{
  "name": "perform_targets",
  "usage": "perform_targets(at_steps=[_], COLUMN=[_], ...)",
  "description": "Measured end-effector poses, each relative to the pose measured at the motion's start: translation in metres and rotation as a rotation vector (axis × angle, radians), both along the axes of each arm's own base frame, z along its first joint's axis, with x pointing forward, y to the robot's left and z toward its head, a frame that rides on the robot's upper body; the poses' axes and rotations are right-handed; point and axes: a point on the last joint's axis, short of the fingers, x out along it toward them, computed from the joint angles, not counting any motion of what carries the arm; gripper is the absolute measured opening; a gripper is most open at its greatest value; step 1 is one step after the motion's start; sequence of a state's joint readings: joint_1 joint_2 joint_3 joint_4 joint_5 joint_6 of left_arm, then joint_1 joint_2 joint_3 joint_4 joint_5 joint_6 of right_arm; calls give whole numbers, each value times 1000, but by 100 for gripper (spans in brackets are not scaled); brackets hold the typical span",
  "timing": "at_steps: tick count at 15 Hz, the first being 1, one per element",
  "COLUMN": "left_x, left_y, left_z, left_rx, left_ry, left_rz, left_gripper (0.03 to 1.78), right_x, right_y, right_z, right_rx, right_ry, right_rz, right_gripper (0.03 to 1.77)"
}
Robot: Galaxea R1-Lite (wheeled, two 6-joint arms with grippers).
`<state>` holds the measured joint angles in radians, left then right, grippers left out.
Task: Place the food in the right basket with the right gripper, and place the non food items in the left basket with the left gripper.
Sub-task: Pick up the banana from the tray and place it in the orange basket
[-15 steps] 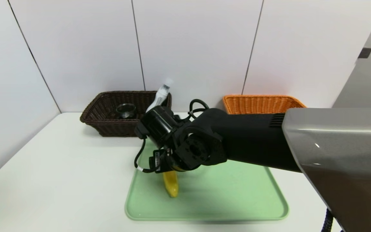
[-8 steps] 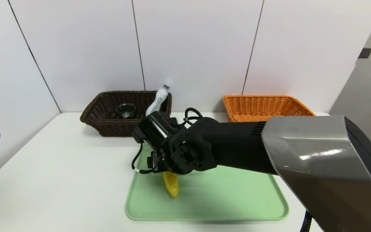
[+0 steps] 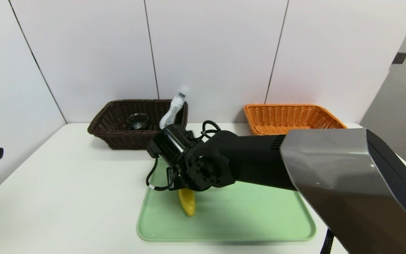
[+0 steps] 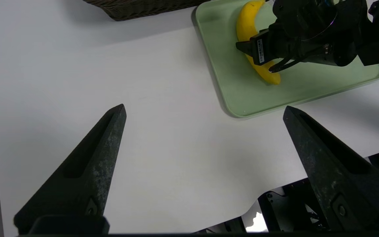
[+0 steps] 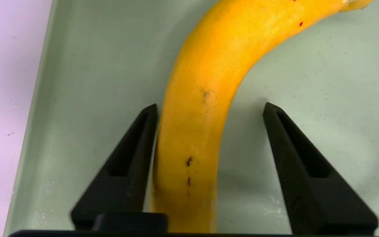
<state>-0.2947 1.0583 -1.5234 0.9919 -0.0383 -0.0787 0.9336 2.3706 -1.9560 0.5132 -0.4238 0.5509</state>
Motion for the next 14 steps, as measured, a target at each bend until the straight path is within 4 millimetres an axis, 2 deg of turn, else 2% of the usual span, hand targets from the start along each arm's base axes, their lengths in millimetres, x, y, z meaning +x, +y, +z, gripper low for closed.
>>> perform_targets(at_steps=[3,4,9,11,14], left_x=[0,0,-2,-5,-7], left_y=[0,0,1,2,2], left_z=[0,0,2,3,3], left_rx=[0,-1,-5,-8,-10], left_ry=[-1,-2,-17,-27,-33], left_rz=[0,0,1,2,6], left_gripper=[169,169,169,169,169], right_x=[0,-1,-3,-3,-1], right_y=[0,-1,-7,-18,-46], right_z=[0,2,21,36,68], right_rx=[1,3,37,44,68], right_ry=[4,5,-11,-17,-32], right_rz=[0,1,-5,-24,-84], right_gripper=[71,47,49,49,49])
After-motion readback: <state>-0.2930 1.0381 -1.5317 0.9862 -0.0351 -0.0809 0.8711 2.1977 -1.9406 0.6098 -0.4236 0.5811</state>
